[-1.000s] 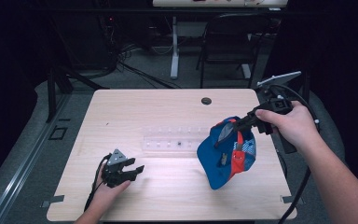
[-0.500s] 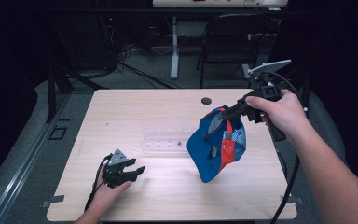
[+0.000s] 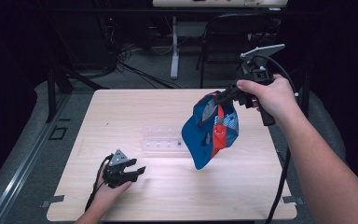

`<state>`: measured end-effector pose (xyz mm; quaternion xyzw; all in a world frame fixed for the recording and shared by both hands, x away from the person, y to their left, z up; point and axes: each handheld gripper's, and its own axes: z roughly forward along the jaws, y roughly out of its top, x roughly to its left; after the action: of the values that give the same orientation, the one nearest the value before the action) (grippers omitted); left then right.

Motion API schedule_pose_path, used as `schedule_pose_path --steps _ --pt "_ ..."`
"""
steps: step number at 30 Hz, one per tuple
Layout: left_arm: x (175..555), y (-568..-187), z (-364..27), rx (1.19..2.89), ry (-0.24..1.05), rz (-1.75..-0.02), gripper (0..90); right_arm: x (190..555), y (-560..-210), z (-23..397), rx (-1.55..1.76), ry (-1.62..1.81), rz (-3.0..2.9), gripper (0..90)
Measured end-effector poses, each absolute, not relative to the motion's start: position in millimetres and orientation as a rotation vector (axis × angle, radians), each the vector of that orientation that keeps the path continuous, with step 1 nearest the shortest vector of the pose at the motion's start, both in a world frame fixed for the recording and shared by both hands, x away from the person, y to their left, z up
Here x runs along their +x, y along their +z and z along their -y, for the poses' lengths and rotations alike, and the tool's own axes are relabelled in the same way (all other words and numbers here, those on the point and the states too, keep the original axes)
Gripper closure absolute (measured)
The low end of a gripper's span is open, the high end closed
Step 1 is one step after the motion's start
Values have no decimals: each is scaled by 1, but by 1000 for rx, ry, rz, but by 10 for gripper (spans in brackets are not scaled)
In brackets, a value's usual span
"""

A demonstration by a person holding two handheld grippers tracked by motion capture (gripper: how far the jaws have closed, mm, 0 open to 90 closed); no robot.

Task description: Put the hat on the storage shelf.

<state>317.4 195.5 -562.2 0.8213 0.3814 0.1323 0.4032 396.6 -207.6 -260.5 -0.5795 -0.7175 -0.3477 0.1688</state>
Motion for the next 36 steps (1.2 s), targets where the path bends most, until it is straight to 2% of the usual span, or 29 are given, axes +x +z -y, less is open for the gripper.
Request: schedule_pose_path --steps 12,19,36 --pt "310 -542 -178 2046 340 -879 485 414 -258 197 -1659 -1025 2023 777" --pt "306 -515 -138 2011 387 -743 497 421 -258 193 -1675 -1047 2001 777" --pt "308 -498 -57 2033 381 -596 509 431 -261 192 -1705 -1057 1977 776"
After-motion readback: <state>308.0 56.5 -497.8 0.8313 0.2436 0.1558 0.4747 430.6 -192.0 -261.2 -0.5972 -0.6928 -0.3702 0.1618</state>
